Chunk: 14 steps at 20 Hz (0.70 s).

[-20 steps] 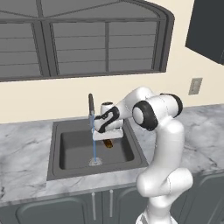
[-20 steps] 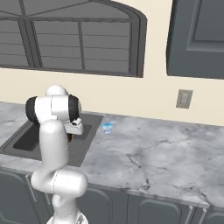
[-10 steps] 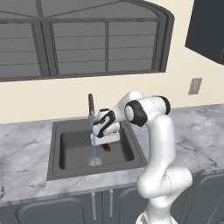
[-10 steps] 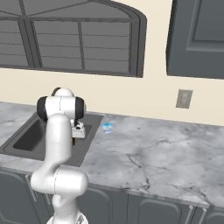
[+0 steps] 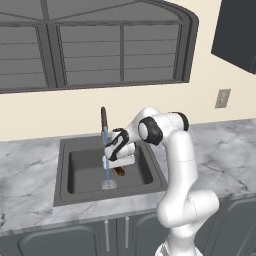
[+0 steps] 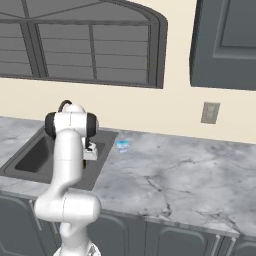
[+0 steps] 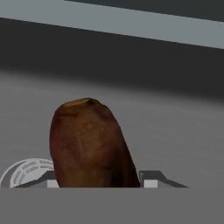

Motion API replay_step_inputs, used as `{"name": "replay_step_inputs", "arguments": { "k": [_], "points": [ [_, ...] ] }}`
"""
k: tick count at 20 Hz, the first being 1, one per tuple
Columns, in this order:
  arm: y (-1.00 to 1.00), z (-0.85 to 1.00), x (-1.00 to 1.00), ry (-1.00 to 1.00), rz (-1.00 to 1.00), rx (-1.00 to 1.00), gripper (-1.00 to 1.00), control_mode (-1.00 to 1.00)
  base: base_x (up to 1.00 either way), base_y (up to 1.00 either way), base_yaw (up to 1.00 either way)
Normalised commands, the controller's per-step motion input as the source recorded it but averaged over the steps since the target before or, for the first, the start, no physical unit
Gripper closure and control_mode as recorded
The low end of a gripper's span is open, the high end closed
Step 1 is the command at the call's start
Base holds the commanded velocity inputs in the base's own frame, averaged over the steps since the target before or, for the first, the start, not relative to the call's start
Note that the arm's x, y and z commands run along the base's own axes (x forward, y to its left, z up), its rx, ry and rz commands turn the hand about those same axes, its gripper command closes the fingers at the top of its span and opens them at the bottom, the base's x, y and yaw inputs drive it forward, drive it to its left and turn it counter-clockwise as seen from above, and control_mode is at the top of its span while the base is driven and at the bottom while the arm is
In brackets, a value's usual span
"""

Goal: Turn on the sink faucet. Then move the sweet potato from the counter to the sink. Turn off the sink. Move the vegetable from the sink to the pot next to the stove. Finally move the pot to the rear left burner.

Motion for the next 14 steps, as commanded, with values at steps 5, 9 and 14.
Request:
{"name": "replay_step_inputs", "arguments": {
  "k": [5, 9, 14],
  "points": [
    [0.01, -0.41, 0.12, 0.05, 0.02, -0.01, 1.0, -1.0, 0.0, 0.0, 0.0],
    [0.02, -0.12, 0.01, 0.08, 0.0, -0.02, 1.0, -1.0, 0.0, 0.0, 0.0],
    [0.0, -0.12, 0.0, 0.02, 0.0, 0.0, -1.0, -1.0, 0.0, 0.0, 0.0]
  ]
}}
